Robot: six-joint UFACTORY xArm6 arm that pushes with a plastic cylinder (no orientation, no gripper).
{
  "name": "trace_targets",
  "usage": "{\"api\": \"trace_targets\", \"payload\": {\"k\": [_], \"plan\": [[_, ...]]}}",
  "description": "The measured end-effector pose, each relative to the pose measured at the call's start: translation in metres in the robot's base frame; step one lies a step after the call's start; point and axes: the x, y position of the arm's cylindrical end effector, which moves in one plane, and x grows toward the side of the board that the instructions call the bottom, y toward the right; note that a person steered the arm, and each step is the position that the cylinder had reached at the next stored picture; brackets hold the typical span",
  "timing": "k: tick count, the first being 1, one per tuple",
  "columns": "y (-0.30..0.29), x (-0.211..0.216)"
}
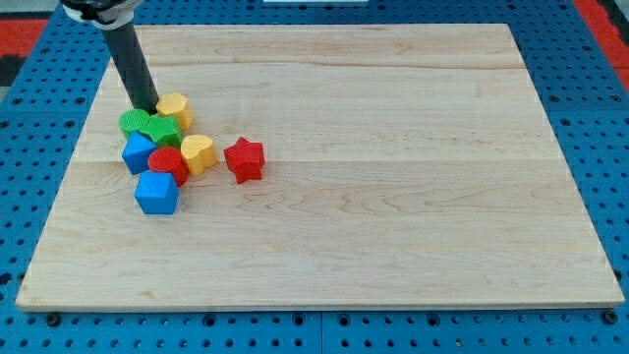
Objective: Move the green circle towards the bottom left of the blue cube
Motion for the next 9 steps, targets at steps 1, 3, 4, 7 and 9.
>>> {"api": "trace_targets", "payload": {"k": [1,3,4,7,9], "plan": [[-0.004,0.007],[-0.026,0.077],[-0.032,0.118],[-0.042,0.162],[-0.085,0.144]]}}
